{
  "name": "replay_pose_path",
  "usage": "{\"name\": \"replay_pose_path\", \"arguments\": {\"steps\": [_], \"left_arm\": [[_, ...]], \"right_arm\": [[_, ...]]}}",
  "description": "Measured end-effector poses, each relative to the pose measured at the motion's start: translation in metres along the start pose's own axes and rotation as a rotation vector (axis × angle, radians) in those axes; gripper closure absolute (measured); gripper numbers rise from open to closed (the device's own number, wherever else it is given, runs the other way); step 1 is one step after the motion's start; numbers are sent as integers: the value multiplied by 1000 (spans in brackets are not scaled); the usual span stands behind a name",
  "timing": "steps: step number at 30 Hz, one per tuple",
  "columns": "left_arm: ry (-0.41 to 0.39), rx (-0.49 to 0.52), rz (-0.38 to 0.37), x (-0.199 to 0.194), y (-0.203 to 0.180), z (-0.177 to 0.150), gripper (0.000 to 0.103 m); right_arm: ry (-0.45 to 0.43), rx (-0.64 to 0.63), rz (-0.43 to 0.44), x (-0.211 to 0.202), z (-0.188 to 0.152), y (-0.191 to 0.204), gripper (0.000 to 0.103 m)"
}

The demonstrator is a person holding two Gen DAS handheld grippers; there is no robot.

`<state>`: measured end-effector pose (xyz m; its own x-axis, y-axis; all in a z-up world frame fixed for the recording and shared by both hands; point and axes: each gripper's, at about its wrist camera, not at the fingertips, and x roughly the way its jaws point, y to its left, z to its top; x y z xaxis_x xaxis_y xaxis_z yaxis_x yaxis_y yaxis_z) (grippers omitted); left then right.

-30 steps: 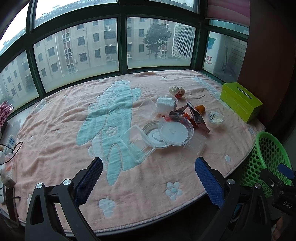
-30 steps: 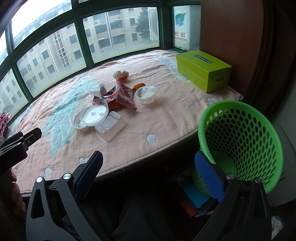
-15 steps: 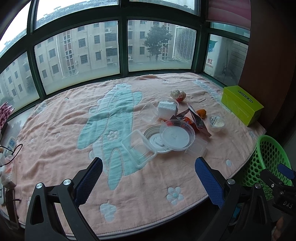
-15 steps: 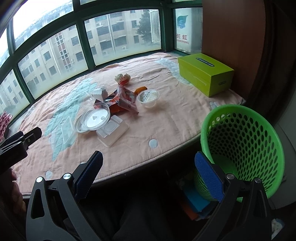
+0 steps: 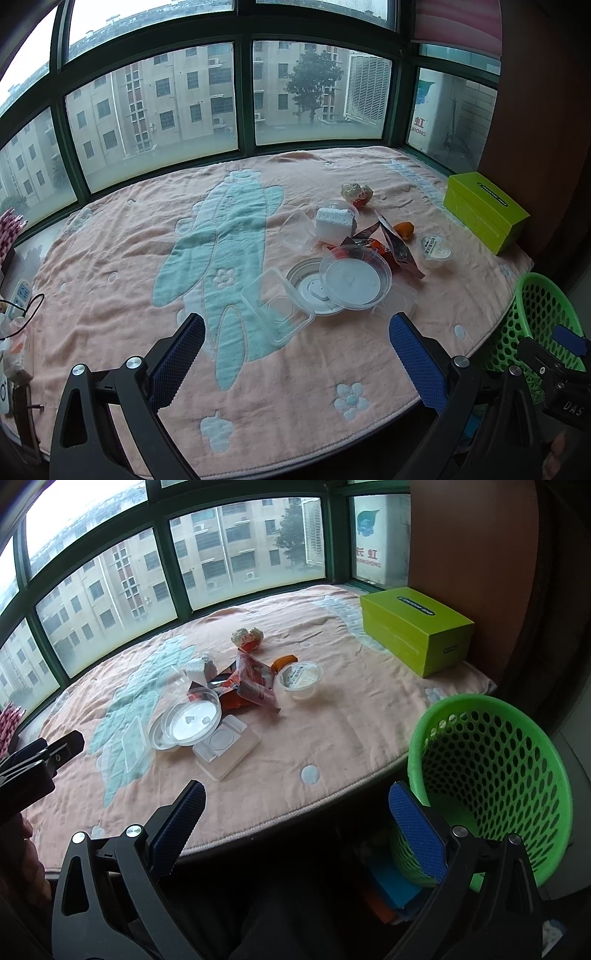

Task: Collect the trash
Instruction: 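Move both tools toward the clear plastic containers on the table, then grasp the clear rectangular container with the left tool while the right tool grasps the clear round lid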

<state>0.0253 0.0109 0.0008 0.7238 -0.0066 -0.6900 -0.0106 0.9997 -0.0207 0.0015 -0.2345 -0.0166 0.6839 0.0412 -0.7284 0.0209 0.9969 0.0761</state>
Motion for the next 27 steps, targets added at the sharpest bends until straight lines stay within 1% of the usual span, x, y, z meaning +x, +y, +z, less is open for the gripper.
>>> {"name": "replay_pose_path", "arguments": {"steps": [15,27], "left_arm": [[9,-7,-7,12,5,13,6],[28,-18,10,25,13,24,6]], "right_arm": [[7,-16,12,12,13,7,5],[26,-30,36,29,26,16,5]]}}
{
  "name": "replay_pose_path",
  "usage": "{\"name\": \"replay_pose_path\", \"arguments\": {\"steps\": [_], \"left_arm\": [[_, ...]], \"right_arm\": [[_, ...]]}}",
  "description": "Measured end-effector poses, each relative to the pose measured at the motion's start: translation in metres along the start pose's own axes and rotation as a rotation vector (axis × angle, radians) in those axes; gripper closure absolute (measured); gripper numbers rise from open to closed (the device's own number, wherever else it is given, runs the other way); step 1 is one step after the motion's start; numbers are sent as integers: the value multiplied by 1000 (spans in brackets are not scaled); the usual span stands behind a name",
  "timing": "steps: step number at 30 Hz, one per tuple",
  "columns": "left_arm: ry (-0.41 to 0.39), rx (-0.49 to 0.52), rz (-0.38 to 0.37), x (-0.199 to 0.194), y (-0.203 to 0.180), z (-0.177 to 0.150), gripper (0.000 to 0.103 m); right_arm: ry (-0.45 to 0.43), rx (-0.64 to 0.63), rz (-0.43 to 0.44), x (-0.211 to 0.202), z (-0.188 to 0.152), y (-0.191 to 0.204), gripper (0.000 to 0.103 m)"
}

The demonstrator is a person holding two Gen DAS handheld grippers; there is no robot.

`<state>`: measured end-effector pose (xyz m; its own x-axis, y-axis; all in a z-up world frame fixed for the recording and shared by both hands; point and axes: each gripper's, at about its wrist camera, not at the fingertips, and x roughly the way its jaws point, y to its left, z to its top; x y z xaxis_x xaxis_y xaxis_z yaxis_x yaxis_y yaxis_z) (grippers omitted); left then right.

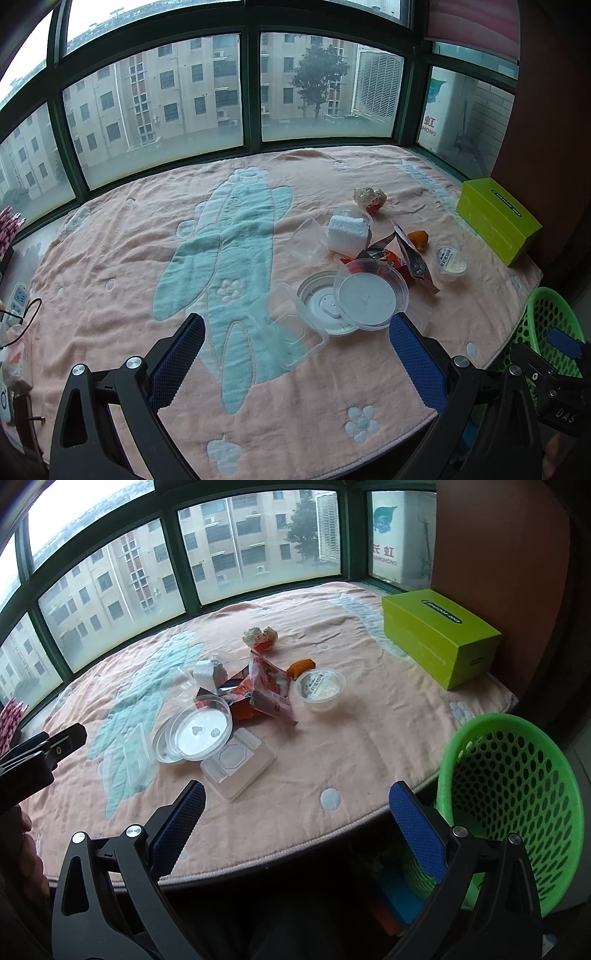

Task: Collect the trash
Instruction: 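Grasp the clear rectangular container with the left tool while the right tool grasps the clear round lid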

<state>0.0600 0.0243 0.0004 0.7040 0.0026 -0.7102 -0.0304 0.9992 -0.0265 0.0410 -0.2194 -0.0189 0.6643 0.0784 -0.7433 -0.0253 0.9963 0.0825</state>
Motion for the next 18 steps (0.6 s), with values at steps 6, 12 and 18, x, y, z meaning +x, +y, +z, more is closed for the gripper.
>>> {"name": "replay_pose_path", "arguments": {"steps": [6,12,18], "left_arm": [[10,-16,10,7,9,8,6],[21,-27,25,15,21,17,6],[28,-35,40,23,39,24,6]], "right_arm": [[10,-23,25,11,8,9,5],[32,-58,57,25,14,24,5],[61,-106,98,46,22,43,5]]}}
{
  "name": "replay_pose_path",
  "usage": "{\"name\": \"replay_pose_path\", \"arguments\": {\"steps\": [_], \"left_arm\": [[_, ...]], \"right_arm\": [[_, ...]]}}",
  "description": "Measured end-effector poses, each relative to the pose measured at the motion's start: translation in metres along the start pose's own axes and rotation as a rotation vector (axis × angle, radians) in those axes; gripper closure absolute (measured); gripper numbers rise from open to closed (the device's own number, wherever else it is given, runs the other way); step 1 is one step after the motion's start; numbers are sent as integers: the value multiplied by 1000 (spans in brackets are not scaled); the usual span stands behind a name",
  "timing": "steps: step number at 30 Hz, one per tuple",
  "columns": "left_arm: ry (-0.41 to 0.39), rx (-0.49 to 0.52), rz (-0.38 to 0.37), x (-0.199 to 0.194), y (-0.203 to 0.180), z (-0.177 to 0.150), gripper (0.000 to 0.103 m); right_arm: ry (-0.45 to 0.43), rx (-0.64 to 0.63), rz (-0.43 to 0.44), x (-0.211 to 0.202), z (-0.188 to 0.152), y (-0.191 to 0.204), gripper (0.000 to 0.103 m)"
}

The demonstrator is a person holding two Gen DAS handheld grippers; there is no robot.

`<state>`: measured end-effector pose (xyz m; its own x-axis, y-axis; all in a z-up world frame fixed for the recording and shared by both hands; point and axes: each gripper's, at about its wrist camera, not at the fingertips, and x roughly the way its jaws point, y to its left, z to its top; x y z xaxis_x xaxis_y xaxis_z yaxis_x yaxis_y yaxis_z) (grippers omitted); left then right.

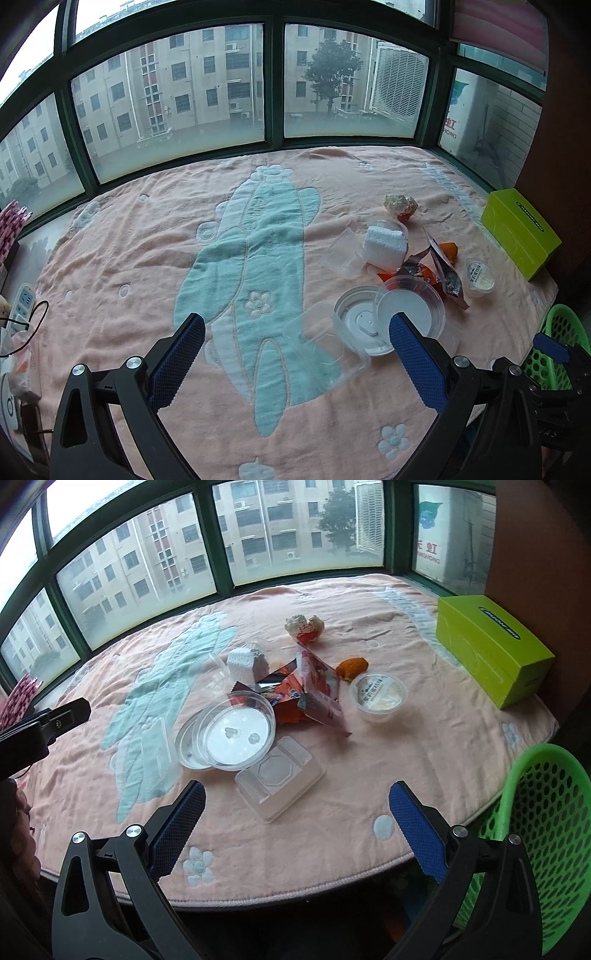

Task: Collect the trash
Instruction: 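Grasp the clear rectangular container with the left tool while the right tool grasps the clear round lid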

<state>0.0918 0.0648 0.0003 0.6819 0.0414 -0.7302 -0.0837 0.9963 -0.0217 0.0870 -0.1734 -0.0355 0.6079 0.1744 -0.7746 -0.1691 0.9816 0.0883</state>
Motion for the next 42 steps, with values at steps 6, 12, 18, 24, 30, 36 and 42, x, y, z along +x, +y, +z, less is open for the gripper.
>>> {"name": "replay_pose_path", "arguments": {"steps": [6,12,18,24,30,36,42], "left_arm": [[35,-33,18,14,28,2,6],[71,-52,34,26,51,-4,6],[122,-84,15,44,61,-10,6],[158,-83,-23,57,55,-14,6],[186,-74,-57,65,45,-19,8],[224,-69,-83,74,40,-25,20],[263,-74,-133,84,32,-29,30]], "right_arm": [[38,-66,40,30,12,21,5],[84,-126,53,65,24,38,5],[135,-172,44,99,29,48,5],[148,-197,39,112,32,50,5],[151,-257,17,122,31,56,5],[140,-256,32,118,31,55,13],[122,-216,57,103,31,44,13]]}}
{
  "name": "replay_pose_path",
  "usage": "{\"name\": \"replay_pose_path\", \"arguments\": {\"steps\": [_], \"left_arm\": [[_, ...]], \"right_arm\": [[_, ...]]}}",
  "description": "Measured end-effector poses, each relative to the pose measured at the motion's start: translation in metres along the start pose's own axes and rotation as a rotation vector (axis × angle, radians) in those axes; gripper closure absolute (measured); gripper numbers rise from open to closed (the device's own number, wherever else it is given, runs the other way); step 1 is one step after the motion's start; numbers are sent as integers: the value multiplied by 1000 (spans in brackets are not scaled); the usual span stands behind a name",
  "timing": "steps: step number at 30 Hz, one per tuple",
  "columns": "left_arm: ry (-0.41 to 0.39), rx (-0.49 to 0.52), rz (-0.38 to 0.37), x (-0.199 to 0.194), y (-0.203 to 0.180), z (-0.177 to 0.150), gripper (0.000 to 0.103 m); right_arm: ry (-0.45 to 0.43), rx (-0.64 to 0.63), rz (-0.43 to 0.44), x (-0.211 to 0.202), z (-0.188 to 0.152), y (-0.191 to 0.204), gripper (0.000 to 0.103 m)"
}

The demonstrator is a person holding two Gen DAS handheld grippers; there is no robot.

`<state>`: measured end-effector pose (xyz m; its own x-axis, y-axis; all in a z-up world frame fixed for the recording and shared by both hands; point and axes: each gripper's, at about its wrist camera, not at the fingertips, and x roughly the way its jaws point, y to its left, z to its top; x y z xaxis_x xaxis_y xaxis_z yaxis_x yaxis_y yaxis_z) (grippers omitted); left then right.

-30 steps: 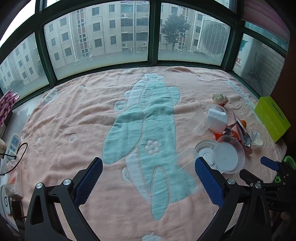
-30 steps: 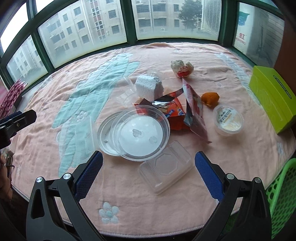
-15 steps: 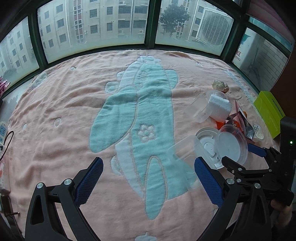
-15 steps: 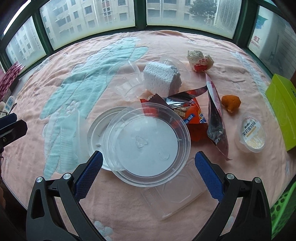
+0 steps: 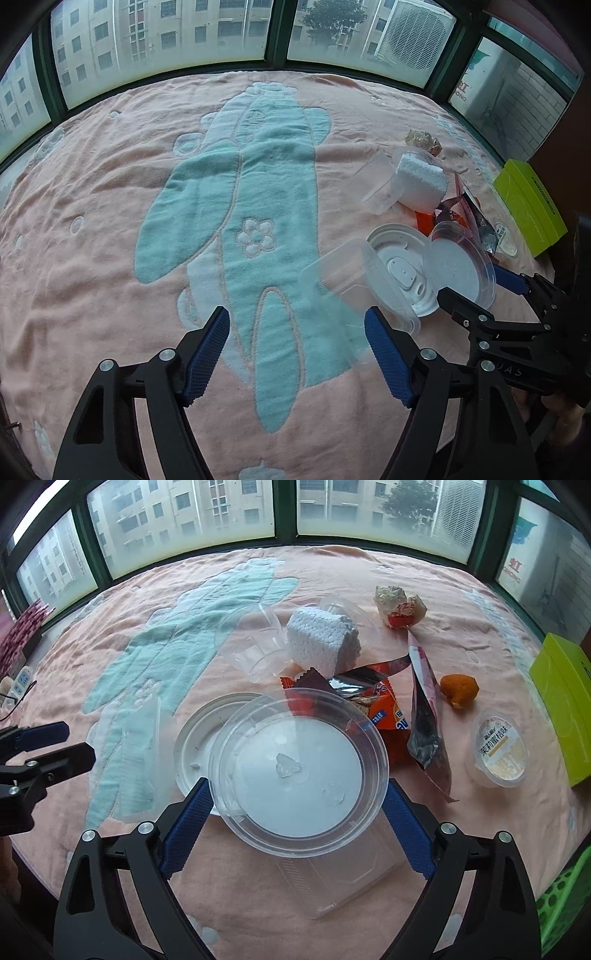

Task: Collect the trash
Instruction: 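Grasp the clear rectangular container with the left tool while the right tool grasps the clear round lid, then carry both items to the green basket and open both tools to drop them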

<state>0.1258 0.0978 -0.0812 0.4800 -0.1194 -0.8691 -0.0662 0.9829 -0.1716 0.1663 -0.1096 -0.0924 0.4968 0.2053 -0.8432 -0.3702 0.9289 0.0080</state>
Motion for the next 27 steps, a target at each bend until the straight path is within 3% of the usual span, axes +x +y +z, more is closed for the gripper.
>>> {"name": "replay_pose_path", "arguments": {"steps": [8,21,27], "left_arm": [[46,-11,-62,23,-13,4,46],[84,-43,-106,38,-17,3,93],[57,-29,-111,24,-23,3,96]], "right_arm": [[-45,72,10,-34,-13,-17,13],[-93,206,76,-74,-42,-41,13],[-129,253,56,-98,-53,-57,13]]}}
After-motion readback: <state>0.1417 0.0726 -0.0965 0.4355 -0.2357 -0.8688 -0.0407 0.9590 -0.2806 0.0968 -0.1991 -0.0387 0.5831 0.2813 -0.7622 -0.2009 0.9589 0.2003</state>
